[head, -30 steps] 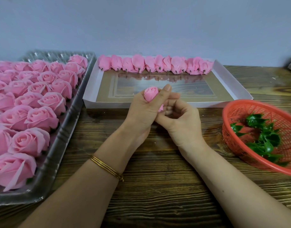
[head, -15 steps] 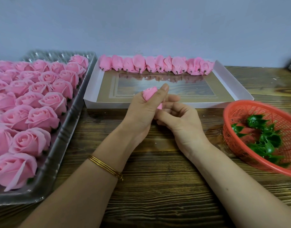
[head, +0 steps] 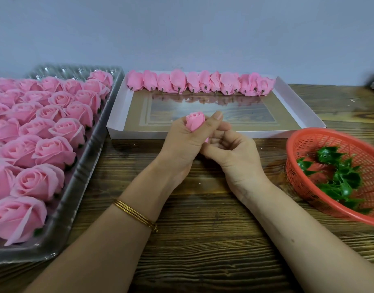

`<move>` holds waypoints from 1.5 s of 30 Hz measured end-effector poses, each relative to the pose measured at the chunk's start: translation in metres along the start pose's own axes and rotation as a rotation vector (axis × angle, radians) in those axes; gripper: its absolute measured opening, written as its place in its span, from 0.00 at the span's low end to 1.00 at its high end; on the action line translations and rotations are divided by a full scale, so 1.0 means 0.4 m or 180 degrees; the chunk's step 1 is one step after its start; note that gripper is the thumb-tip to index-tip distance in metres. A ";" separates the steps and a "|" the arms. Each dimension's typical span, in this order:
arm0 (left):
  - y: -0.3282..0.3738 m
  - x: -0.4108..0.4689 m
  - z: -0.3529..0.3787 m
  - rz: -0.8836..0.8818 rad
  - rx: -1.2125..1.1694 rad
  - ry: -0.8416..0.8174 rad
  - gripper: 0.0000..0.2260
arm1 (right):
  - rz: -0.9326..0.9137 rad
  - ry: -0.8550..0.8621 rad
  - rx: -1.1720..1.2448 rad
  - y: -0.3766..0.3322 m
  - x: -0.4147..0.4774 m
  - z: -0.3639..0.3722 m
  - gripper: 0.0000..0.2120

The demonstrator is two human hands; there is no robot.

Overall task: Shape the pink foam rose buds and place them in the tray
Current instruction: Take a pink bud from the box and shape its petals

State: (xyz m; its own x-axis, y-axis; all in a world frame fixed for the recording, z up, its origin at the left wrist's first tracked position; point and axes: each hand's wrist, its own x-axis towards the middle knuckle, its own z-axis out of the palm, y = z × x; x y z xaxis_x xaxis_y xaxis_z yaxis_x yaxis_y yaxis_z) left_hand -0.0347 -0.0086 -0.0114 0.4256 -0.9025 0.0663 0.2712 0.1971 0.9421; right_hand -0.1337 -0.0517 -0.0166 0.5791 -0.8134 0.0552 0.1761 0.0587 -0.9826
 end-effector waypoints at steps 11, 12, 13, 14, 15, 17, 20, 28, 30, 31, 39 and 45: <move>0.021 -0.004 -0.030 -0.0227 0.0125 -0.0617 0.25 | 0.0492 -0.0535 0.0421 -0.013 0.005 0.003 0.12; 0.022 -0.005 -0.029 -0.0209 0.0139 -0.0624 0.29 | 0.0536 -0.0589 0.0459 -0.016 0.006 0.003 0.13; 0.022 -0.007 -0.027 -0.0172 0.0146 -0.0600 0.30 | 0.0571 -0.0608 0.0483 -0.017 0.007 0.002 0.13; 0.021 -0.009 -0.025 -0.0146 0.0140 -0.0546 0.31 | 0.0593 -0.0605 0.0521 -0.017 0.006 0.001 0.12; 0.022 -0.009 -0.022 -0.0153 0.0101 -0.0468 0.29 | 0.0583 -0.0578 0.0531 -0.014 0.007 0.000 0.11; 0.019 -0.006 -0.017 -0.0217 -0.0007 -0.0275 0.19 | 0.0510 -0.0475 0.0490 -0.008 0.004 0.002 0.05; 0.010 -0.002 -0.012 -0.0239 -0.0085 -0.0060 0.14 | 0.0316 -0.0178 0.0299 0.002 0.001 0.001 0.08; 0.006 0.000 -0.011 -0.0187 -0.0145 -0.0078 0.20 | -0.0002 -0.0095 0.0077 -0.002 -0.004 -0.006 0.13; 0.004 0.002 -0.017 -0.0205 0.0009 -0.0182 0.14 | 0.0029 -0.0089 0.0065 -0.003 -0.003 -0.004 0.12; 0.005 0.002 -0.019 -0.0227 0.0086 -0.0238 0.12 | 0.0061 -0.0093 0.0081 -0.004 -0.002 -0.003 0.11; 0.022 -0.011 -0.024 -0.0334 0.0097 -0.0549 0.10 | 0.0701 -0.0477 0.0615 -0.019 0.006 0.007 0.05; 0.026 -0.012 -0.019 -0.0323 0.0106 -0.0446 0.11 | 0.0858 -0.0588 0.0754 -0.021 0.007 0.010 0.11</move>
State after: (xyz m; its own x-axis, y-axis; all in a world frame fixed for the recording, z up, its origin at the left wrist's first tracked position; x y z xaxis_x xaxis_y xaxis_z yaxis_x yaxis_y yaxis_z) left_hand -0.0275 0.0007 -0.0044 0.2723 -0.9621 0.0133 0.2768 0.0915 0.9566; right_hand -0.1302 -0.0521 -0.0075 0.7592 -0.6340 -0.1468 0.1644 0.4051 -0.8994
